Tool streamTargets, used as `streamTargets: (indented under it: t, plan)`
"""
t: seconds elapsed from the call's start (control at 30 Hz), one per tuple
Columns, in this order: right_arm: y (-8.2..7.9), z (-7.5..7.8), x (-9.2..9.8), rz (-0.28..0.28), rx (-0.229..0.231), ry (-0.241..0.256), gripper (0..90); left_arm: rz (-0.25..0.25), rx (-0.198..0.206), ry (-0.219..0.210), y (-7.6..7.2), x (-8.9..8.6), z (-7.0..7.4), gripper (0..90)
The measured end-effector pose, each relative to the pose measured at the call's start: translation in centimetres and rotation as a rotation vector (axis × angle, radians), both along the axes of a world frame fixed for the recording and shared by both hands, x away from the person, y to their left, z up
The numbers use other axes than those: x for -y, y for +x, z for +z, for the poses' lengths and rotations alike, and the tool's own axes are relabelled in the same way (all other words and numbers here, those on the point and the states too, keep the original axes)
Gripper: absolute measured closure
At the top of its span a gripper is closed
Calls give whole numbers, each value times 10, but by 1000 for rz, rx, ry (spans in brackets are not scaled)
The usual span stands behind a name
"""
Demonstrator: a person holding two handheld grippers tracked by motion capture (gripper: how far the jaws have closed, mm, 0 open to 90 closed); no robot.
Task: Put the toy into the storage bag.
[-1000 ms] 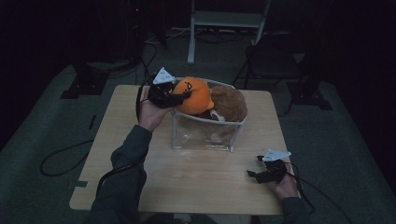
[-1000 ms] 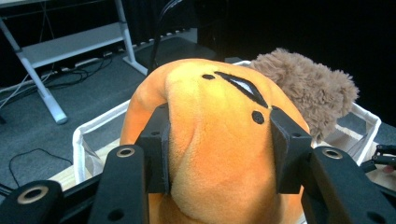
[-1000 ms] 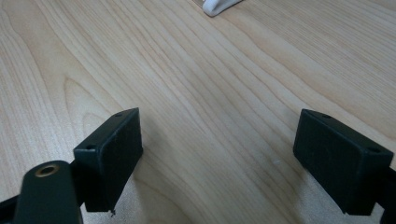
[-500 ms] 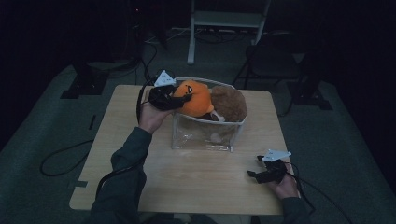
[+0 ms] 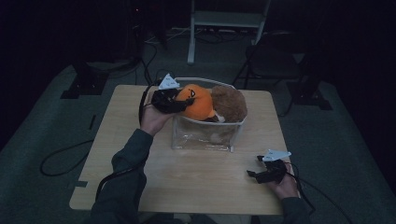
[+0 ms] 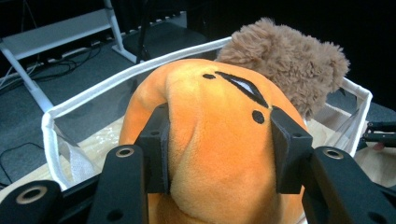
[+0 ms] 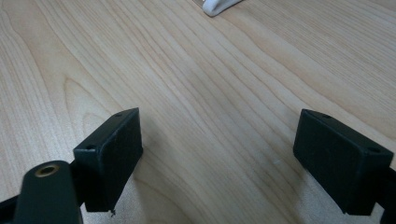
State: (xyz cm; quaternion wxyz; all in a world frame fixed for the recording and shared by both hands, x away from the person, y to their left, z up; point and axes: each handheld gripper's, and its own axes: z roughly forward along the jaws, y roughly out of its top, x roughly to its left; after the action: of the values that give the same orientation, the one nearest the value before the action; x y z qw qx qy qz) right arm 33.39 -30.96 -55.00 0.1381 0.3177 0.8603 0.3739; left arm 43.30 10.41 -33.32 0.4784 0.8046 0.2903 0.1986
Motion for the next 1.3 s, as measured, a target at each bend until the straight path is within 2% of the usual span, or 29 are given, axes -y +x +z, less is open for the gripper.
streamTargets:
  t: [0.43, 0.8, 1.1, 1.3]
  plan:
    - [0, 0, 0, 0, 0, 0, 149, -18, -22, 27, 0, 4, -4, 506]
    - [0, 0, 0, 0, 0, 0, 149, -27, -49, 71, 1, 10, -14, 507]
    - [0, 0, 0, 0, 0, 0, 149, -14, -28, 119, 0, 6, -5, 508]
    - [0, 0, 0, -1, -1, 2, 149, -10, -24, 157, -1, 11, -3, 509]
